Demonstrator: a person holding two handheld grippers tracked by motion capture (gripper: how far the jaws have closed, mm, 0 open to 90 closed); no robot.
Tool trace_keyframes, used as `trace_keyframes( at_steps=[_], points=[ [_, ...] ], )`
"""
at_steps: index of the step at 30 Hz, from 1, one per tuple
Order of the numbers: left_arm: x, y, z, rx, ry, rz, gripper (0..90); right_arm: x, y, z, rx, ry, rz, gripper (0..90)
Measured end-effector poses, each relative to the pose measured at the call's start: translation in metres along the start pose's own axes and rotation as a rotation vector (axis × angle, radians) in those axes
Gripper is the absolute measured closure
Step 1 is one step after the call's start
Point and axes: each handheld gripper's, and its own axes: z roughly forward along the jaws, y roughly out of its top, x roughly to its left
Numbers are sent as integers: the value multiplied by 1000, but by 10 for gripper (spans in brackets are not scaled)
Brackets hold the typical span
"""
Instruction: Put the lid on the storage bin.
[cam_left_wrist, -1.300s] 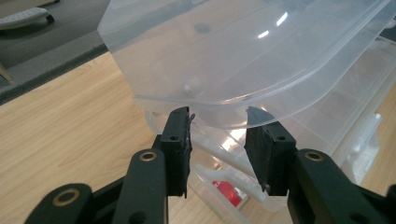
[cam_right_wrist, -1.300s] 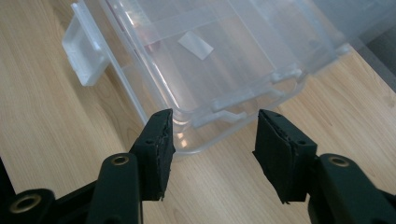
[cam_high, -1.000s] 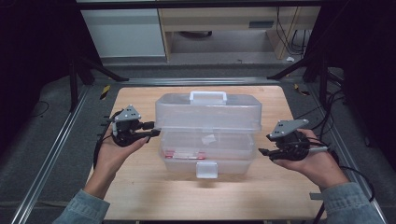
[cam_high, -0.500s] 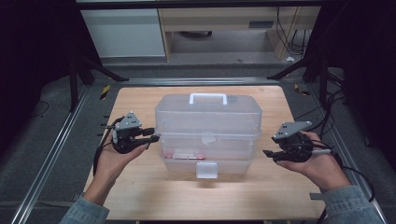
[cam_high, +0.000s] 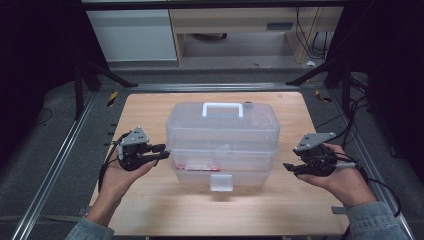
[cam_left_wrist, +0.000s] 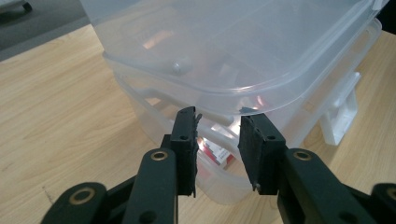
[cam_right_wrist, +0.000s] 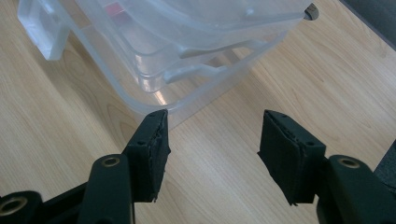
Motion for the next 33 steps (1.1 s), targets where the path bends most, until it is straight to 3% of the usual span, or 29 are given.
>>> trace_keyframes(
  at_steps=[4,12,15,17,25,31,33],
  points=[
    [0,-5,0,2,-31,-17,686,0,-2,1,2,-1,7,424],
    [-3,-13,-5,12,-39,-11,686,0,-5,2,7,1,10,421],
    [-2,-19,-5,38,-41,-11,669,0,-5,3,5,0,16,419],
    [0,-23,-7,23,-43,-31,661,0,-6,4,4,-2,19,418],
    [8,-24,-11,20,-2,-43,617,0,-8,5,6,-3,28,402],
    [12,-27,-10,33,39,-35,535,-1,-9,8,8,-20,41,383],
    [13,-28,-10,37,59,-39,462,-2,-10,9,9,-29,53,370]
  ],
)
